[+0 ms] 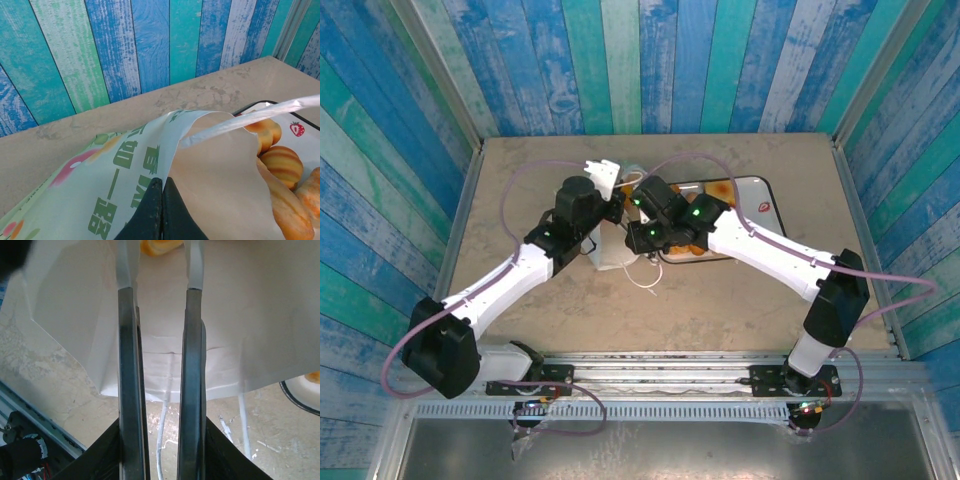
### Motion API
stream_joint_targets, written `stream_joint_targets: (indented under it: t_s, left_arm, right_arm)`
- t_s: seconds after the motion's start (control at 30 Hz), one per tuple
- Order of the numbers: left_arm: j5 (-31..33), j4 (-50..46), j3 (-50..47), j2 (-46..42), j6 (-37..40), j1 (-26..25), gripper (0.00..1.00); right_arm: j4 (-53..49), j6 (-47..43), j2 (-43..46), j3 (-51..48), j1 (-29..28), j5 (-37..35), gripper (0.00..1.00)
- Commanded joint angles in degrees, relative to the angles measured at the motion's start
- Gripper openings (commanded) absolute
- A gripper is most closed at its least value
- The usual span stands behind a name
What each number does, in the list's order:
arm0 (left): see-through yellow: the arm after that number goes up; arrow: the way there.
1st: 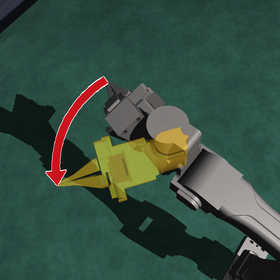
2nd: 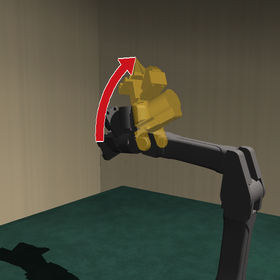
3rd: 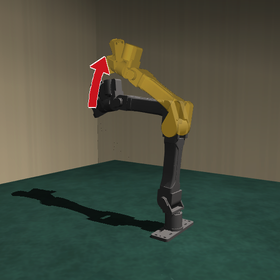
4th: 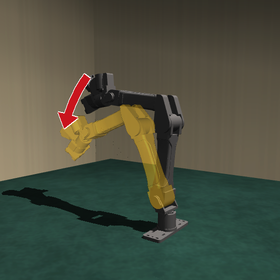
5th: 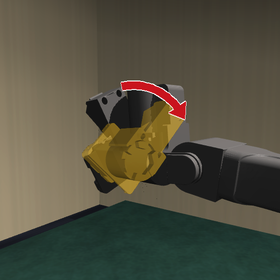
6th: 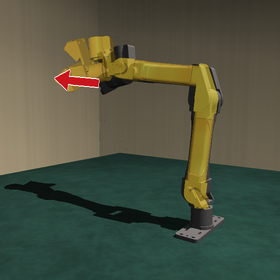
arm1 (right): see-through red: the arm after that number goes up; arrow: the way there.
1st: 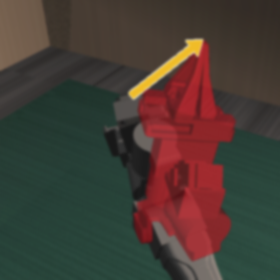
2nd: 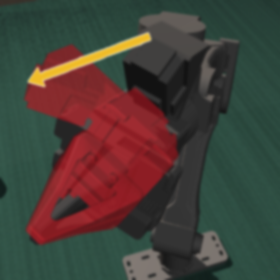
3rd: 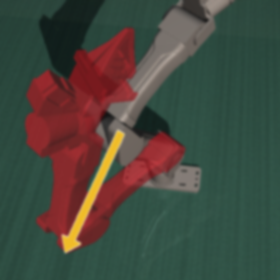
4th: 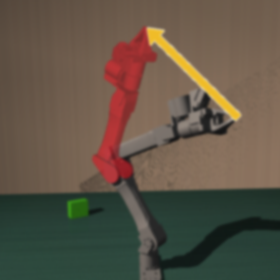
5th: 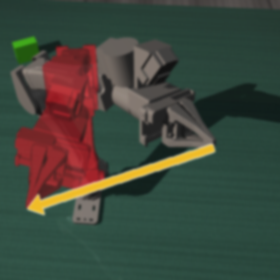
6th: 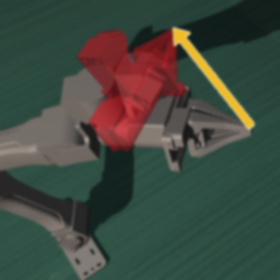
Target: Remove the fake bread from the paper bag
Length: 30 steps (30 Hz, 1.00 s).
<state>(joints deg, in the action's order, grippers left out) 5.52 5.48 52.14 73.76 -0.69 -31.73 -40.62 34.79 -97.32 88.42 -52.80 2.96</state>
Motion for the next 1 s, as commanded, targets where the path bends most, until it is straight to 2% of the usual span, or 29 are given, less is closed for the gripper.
stream_joint_targets:
  t_s: [0.0, 0.2, 0.4, 0.6, 0.97]
  left_arm:
    - [2.01, 0.5, 2.0, 1.63, -0.24, -0.28, 0.0]
    - [3.24, 0.45, 1.75, 0.91, -0.43, -0.3, 0.0]
    - [1.0, 1.38, 1.04, -0.24, -1.6, -0.28, 0.0]
    - [0.32, 1.05, 0.99, -0.8, -1.21, -0.27, 0.0]
    - [1.5, 0.7, 0.55, -3.09, -0.37, -0.22, 0.0]
  right_arm:
    - [3.41, 2.01, -0.26, -2.1, -0.03, 1.36, 0.36]
    - [6.38, 3.36, -1.13, -4.93, -0.02, 3.34, 0.36]
    - [7.91, 3.08, -5.25, -1.49, -0.02, 6.11, 0.36]
    - [8.17, 3.18, -8.63, 0.44, 0.72, 5.53, 0.36]
    - [8.1, 2.81, -9.03, -0.61, 1.58, 4.42, 0.39]
